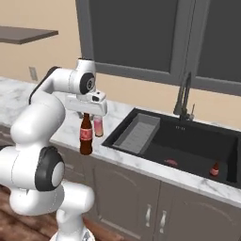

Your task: Place the large bottle from the dining counter next to the other large bottle outside the sink, and place the small bottle from the dining counter next to the other small bottle inside the sink.

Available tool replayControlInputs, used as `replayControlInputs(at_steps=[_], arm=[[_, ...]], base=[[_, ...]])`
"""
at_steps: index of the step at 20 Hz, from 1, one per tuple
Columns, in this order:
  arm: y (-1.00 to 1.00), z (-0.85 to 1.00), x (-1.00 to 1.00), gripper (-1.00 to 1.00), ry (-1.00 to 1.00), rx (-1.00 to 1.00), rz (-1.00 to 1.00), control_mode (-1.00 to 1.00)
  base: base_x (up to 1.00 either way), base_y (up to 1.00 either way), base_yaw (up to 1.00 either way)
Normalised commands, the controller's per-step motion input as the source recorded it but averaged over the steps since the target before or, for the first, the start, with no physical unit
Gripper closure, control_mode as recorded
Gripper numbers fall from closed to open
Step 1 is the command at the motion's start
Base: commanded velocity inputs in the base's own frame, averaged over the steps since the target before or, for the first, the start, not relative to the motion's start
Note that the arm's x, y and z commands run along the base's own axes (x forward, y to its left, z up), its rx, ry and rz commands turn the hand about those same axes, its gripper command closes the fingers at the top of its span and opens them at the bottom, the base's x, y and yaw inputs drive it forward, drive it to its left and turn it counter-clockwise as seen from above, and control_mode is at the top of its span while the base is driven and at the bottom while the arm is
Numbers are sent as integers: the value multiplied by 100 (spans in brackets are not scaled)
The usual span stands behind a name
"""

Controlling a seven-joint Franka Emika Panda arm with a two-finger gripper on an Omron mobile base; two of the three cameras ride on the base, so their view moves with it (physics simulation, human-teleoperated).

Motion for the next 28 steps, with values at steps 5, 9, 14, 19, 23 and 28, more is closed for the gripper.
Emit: replayControlInputs(at_steps=[5,9,14,19,23,28], arm=[[0,0,0,100,0,0,0,100],[0,0,0,100,0,0,0,100],[0,0,0,100,0,0,0,100],[0,0,0,100,0,0,0,100],[0,0,0,100,0,0,0,100],[0,0,0,100,0,0,0,100]], base=[[4,97,-12],[20,96,-17],[44,59,-34],[54,23,-49],[43,22,-38],[60,44,-10]])
